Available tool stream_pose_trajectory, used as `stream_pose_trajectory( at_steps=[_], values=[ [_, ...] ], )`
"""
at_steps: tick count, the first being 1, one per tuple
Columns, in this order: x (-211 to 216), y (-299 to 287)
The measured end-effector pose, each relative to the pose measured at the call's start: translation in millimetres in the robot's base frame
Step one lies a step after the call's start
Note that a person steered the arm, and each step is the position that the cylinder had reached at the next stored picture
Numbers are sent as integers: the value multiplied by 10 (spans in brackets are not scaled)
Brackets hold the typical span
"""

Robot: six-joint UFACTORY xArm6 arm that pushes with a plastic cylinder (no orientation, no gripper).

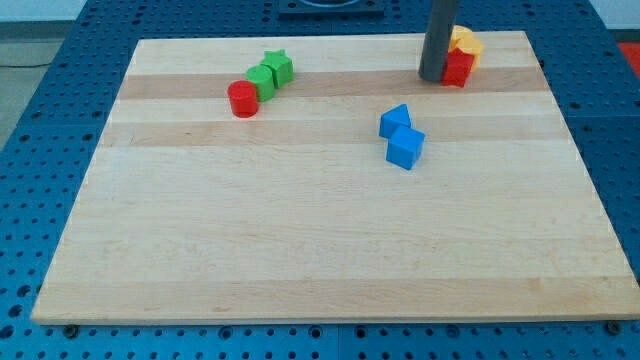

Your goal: Push the red circle to the top of the red star

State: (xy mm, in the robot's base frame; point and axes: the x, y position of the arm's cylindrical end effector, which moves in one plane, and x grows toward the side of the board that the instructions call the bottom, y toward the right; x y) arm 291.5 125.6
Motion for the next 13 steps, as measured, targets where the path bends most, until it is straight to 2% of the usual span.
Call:
stream_pose_trajectory(
  at_steps=[2, 4, 5, 6, 7, 9, 11, 13],
  values=[
    [524, -1062],
    [864, -2382],
    [862, -3005],
    [556, -3149],
    [369, -2897],
    [371, -2028],
    [669, -1993],
    [534, -1296]
  ],
)
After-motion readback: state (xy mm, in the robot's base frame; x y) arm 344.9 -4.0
